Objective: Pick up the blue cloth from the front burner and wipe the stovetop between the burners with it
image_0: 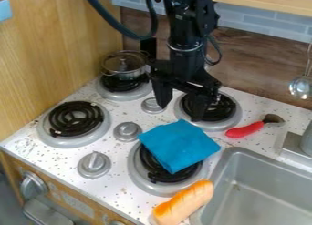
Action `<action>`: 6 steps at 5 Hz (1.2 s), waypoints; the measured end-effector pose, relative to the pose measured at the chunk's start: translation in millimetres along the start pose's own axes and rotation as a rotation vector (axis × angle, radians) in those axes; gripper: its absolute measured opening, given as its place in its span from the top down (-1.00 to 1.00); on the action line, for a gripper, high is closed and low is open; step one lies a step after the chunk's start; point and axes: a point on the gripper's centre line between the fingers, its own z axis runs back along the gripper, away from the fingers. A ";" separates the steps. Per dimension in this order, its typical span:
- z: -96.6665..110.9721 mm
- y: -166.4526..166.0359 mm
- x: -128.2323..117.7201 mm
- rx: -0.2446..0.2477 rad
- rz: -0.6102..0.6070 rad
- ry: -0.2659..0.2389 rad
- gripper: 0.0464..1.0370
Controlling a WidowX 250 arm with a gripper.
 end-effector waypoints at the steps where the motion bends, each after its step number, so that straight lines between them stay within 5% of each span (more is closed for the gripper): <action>1: -10.0 0.1 -4.2 0.005 -0.001 0.032 -0.94; 2: -30.5 0.6 -5.7 0.020 -0.011 0.076 -0.94; 4: -56.7 -1.7 10.5 0.019 -0.016 0.024 -0.94; 6: -61.4 -2.9 19.6 0.006 0.011 -0.042 -0.94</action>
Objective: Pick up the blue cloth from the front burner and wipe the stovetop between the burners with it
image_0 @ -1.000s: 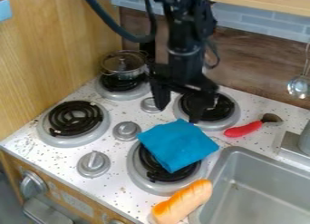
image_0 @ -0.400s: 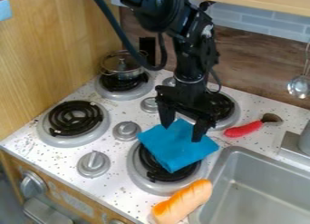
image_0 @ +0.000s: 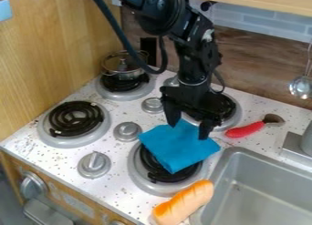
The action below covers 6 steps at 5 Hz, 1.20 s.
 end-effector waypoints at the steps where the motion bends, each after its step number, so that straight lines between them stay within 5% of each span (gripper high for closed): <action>1: -12.4 0.9 -3.5 0.012 0.010 0.026 -0.94; 4: -45.6 10.0 9.1 0.064 0.029 0.081 -0.87; 6: -51.8 10.5 20.7 0.055 0.081 0.081 0.02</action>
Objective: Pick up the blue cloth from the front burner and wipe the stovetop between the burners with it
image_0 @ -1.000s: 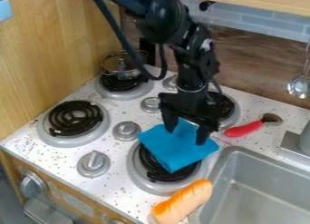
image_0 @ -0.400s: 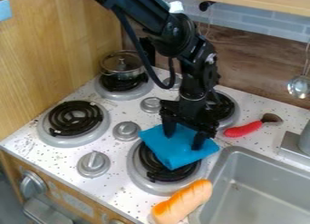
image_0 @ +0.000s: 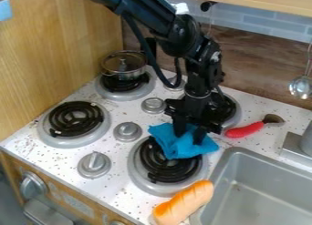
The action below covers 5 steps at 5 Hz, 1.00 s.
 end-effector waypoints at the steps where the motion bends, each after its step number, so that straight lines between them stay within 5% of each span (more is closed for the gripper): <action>1: -0.8 6.5 5.0 0.003 0.022 0.002 0.45; 2: -3.6 22.2 9.6 0.018 0.068 0.007 0.74; 5: -18.0 101.8 2.7 0.092 0.205 0.053 0.85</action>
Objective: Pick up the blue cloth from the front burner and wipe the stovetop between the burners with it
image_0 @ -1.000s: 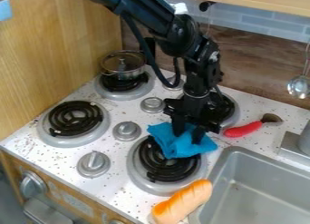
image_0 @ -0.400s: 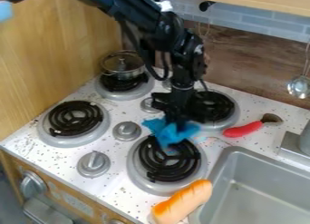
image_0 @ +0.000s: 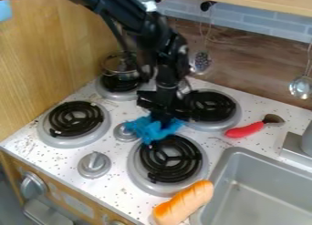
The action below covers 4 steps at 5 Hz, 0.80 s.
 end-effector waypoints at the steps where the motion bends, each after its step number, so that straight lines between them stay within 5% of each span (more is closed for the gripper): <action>1: -5.9 18.3 -0.4 0.017 0.039 0.018 0.85; 4: -16.6 47.2 34.1 0.040 0.144 0.045 0.85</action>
